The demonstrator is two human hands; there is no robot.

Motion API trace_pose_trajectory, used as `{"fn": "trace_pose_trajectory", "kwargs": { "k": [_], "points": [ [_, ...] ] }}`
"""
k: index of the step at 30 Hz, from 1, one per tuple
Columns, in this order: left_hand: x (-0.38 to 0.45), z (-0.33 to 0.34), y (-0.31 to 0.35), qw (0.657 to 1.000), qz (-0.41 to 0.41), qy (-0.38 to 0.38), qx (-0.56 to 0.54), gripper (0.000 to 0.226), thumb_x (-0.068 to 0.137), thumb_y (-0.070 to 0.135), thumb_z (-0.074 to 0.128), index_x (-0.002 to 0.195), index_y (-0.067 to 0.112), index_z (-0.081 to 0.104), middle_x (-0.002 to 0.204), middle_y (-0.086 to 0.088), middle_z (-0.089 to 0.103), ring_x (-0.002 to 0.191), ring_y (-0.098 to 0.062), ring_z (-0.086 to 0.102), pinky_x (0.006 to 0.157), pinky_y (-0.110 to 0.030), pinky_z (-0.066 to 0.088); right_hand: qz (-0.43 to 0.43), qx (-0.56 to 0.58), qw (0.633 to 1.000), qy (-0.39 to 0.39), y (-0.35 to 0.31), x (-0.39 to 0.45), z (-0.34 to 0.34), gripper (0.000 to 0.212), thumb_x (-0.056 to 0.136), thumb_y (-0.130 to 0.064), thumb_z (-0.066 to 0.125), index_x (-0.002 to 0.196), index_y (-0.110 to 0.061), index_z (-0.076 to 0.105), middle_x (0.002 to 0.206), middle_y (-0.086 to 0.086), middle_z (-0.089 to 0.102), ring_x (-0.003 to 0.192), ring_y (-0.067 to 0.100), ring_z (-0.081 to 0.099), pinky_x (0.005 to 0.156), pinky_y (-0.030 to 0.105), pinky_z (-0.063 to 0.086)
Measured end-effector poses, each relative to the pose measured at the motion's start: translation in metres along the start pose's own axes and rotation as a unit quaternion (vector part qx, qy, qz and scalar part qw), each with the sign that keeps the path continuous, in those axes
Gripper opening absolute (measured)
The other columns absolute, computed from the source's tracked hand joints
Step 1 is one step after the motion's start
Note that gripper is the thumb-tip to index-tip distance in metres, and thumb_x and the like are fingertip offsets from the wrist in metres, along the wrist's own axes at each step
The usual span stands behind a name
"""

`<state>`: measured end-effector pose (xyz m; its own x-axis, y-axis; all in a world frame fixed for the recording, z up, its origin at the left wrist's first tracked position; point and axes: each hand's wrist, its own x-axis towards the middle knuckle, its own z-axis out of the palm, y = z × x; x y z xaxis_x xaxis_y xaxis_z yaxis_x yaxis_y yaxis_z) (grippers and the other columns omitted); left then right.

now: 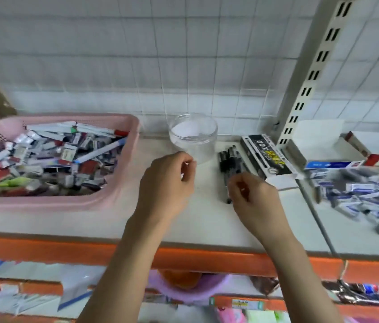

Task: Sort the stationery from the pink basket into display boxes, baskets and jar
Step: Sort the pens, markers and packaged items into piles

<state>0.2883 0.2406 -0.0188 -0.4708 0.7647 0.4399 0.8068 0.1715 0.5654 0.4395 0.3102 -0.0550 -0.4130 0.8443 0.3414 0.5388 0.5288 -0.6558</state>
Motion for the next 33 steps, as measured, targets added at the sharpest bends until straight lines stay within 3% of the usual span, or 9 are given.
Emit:
{"fn": "trace_pose_trajectory", "kwargs": {
  "k": [2,4,7,10,15,21,25,29,33],
  "points": [
    [0.005,-0.037,-0.022,0.999,0.040,-0.001,-0.001,0.012,0.090,0.021,0.057,0.091,0.015,0.068,0.077,0.010,0.066,0.056,0.001,0.052,0.058,-0.018,0.041,0.004,0.007,1.000,0.003,-0.037,-0.006,0.023,0.010,0.087,-0.008,0.059,0.081,-0.013,0.066,0.071,-0.001,0.063,0.060,0.019,0.056,0.057,0.025,0.035],
    [0.011,-0.069,-0.049,0.999,0.043,-0.003,0.024,0.015,0.091,0.022,0.055,0.095,0.015,0.067,0.080,0.007,0.067,0.058,-0.003,0.053,0.059,-0.019,0.042,-0.004,0.011,1.000,0.005,-0.070,-0.007,0.042,0.009,0.087,-0.009,0.059,0.083,-0.013,0.066,0.074,-0.001,0.064,0.061,0.015,0.058,0.059,0.021,0.039],
    [0.019,-0.103,-0.090,0.998,0.008,-0.021,0.064,0.020,0.094,0.025,0.050,0.104,0.016,0.065,0.088,0.001,0.069,0.069,-0.015,0.060,0.061,-0.030,0.047,-0.007,0.008,1.000,0.000,-0.105,-0.003,0.062,0.009,0.088,-0.013,0.058,0.086,-0.014,0.066,0.078,-0.003,0.065,0.064,0.013,0.058,0.062,0.023,0.042],
    [0.019,-0.121,-0.129,0.995,-0.039,-0.041,0.078,0.020,0.094,0.025,0.051,0.104,0.015,0.065,0.080,0.006,0.064,0.062,-0.010,0.056,0.053,-0.026,0.041,-0.005,-0.001,1.000,-0.002,-0.124,0.002,0.075,0.009,0.089,-0.014,0.057,0.089,-0.017,0.066,0.079,-0.005,0.065,0.066,0.013,0.059,0.061,0.021,0.041],
    [0.020,-0.141,-0.164,0.993,-0.099,-0.054,0.036,0.019,0.093,0.020,0.055,0.103,0.009,0.066,0.081,0.003,0.063,0.066,-0.009,0.056,0.056,-0.018,0.039,-0.039,0.048,0.998,-0.011,-0.156,0.013,0.088,0.016,0.088,-0.006,0.055,0.084,-0.018,0.066,0.079,-0.008,0.065,0.070,0.007,0.056,0.063,0.014,0.042],
    [0.043,-0.173,-0.204,0.973,-0.145,-0.143,0.113,0.036,0.092,0.030,0.058,0.124,0.013,0.057,0.124,-0.007,0.060,0.081,-0.014,0.056,0.071,-0.027,0.043,-0.104,0.020,0.991,-0.088,-0.196,0.044,0.117,0.013,0.089,-0.010,0.055,0.094,-0.013,0.066,0.082,0.000,0.066,0.074,0.019,0.059,0.070,0.027,0.043],
    [0.079,-0.190,-0.235,0.947,-0.091,-0.232,0.202,0.068,0.085,0.032,0.066,0.143,0.018,0.034,0.145,-0.010,0.036,0.129,-0.026,0.038,0.102,-0.035,0.034,-0.127,-0.098,0.964,-0.213,-0.215,0.083,0.151,0.029,0.089,-0.013,0.052,0.117,-0.011,0.059,0.110,0.010,0.062,0.103,0.026,0.058,0.086,0.029,0.044],
    [0.116,-0.193,-0.262,0.911,-0.017,-0.308,0.276,0.080,0.082,0.039,0.067,0.146,0.018,0.026,0.150,-0.008,0.029,0.135,-0.027,0.031,0.106,-0.035,0.031,-0.090,-0.231,0.912,-0.327,-0.228,0.123,0.181,0.058,0.089,-0.035,0.060,0.139,-0.015,0.041,0.134,0.011,0.043,0.124,0.031,0.043,0.102,0.038,0.040],
    [0.118,-0.180,-0.269,0.871,0.036,-0.367,0.324,0.094,0.075,0.050,0.070,0.148,0.016,0.020,0.151,-0.008,0.028,0.136,-0.029,0.026,0.111,-0.040,0.025,-0.037,-0.263,0.898,-0.350,-0.230,0.130,0.200,0.085,0.084,-0.054,0.060,0.148,-0.016,0.019,0.143,0.013,0.036,0.129,0.035,0.039,0.102,0.041,0.038]
  ]
}}
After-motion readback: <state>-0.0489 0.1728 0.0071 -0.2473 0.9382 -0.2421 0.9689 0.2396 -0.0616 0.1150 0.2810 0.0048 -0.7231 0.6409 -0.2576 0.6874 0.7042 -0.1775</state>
